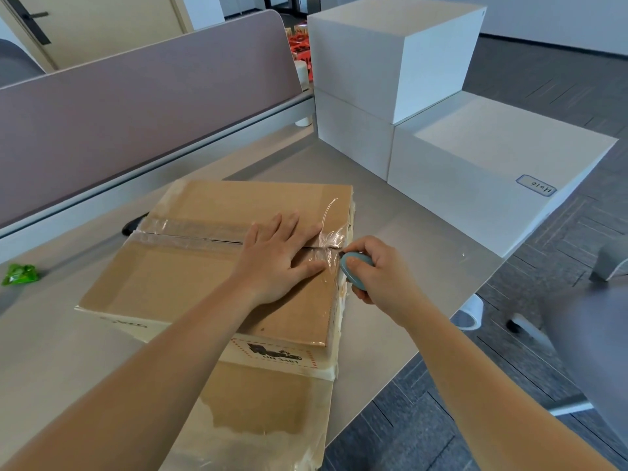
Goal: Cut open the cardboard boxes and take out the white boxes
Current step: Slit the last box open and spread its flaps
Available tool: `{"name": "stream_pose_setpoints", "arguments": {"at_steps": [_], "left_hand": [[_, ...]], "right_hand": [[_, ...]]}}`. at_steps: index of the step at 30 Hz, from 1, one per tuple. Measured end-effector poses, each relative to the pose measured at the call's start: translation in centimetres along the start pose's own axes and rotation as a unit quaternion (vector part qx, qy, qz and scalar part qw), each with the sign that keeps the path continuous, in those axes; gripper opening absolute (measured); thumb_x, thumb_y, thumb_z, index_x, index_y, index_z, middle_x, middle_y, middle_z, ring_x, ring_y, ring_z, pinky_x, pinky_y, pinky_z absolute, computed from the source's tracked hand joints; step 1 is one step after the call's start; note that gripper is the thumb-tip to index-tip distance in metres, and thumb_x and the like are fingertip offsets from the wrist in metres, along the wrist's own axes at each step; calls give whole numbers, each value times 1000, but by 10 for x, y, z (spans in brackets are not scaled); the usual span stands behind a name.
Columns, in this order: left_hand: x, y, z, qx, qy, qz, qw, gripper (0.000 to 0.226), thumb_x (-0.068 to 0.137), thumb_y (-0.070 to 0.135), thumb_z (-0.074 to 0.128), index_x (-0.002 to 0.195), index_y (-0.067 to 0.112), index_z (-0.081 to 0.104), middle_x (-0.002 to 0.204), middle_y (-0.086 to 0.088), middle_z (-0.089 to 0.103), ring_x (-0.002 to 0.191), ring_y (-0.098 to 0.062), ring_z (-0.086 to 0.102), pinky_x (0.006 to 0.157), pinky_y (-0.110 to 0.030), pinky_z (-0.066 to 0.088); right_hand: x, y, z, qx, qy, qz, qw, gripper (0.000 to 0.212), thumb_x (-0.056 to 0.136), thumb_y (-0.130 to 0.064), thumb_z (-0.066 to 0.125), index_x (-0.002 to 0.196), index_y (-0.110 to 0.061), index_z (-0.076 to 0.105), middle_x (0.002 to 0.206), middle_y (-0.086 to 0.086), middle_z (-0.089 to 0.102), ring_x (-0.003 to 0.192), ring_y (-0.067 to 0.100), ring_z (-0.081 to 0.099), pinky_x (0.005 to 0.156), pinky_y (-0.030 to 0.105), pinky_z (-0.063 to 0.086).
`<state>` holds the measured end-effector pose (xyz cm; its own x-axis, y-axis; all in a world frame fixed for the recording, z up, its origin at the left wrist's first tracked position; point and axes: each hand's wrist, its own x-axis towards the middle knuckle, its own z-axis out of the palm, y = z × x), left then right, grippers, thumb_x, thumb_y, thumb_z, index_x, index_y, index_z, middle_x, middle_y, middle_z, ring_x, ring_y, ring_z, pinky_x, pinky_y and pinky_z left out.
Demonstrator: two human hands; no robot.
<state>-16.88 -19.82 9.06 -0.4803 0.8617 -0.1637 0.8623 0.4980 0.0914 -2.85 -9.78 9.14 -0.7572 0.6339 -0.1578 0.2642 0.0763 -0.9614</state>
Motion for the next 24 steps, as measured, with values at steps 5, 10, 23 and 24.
{"name": "stream_pose_setpoints", "arguments": {"at_steps": [5,10,23,24], "left_hand": [[-2,1,2,3,3,3,1000,87,66,78,4,145,43,7,158,4,-4,144,-18,-7,115,-41,-5],[-2,1,3,0,10,6,1000,93,59,79,-3,145,43,8,158,3,-4,144,-19,-7,115,-42,-5],[-13,-32,-5,-1,7,35,999,118,40,91,-22,144,45,8,157,6,-4,144,-14,-7,115,-38,-5],[-15,-41,-5,-1,6,34,999,118,40,91,-23,144,45,7,157,6,-3,144,-14,-7,115,-37,-5]], "right_hand": [[-5,1,3,24,-3,21,999,10,92,-8,47,91,-16,54,77,-2,49,60,10,48,55,25,46],[-11,7,4,20,-12,9,1000,13,93,-10,47,89,-20,54,79,-3,49,61,10,48,47,15,43],[-21,5,36,45,-62,4,997,20,93,-11,47,79,-26,49,77,0,52,49,8,45,42,13,38],[-20,4,43,50,-71,7,996,20,93,-11,47,80,-26,49,78,1,52,49,8,46,42,13,39]]}}
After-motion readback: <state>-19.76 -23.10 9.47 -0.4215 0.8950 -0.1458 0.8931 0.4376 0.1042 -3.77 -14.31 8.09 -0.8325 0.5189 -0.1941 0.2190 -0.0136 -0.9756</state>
